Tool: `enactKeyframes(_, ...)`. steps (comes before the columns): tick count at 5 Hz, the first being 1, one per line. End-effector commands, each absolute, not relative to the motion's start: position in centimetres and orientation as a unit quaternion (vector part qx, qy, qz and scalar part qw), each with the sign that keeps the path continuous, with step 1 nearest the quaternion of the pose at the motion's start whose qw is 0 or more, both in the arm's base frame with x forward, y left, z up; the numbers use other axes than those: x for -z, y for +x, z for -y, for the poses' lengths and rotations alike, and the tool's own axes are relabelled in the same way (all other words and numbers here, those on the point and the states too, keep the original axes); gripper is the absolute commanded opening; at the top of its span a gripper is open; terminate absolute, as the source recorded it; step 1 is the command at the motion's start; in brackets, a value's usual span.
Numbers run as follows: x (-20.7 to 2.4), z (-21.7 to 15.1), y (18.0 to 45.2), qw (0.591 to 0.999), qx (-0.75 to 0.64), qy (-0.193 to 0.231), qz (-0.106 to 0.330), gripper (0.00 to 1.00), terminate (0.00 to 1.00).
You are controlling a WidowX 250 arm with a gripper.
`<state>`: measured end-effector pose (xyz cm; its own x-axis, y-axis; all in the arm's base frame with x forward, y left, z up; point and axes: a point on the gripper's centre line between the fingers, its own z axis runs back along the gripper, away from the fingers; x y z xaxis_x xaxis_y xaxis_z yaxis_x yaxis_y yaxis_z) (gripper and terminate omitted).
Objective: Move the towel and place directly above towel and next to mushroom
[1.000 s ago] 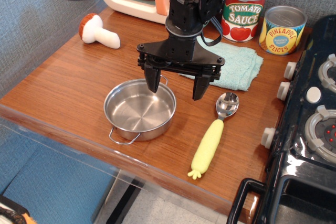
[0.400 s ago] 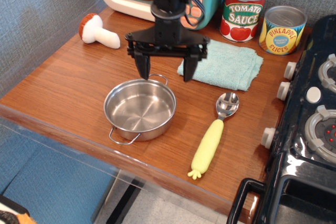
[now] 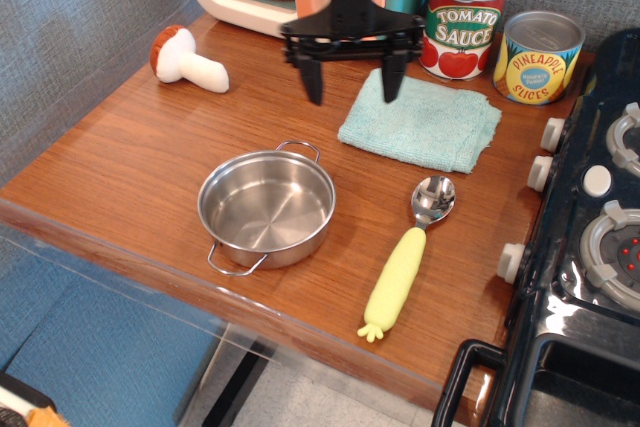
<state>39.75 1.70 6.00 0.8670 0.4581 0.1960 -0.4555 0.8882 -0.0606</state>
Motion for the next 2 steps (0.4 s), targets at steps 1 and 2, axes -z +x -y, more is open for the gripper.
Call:
enactKeyframes(1,-3.9,0.9,43.6,0.973,-0.202,0.004,0.108,1.00,0.00)
enactKeyframes(2,-1.4,1.0,43.7,0.979,-0.181,0.024,0.088,1.00,0.00)
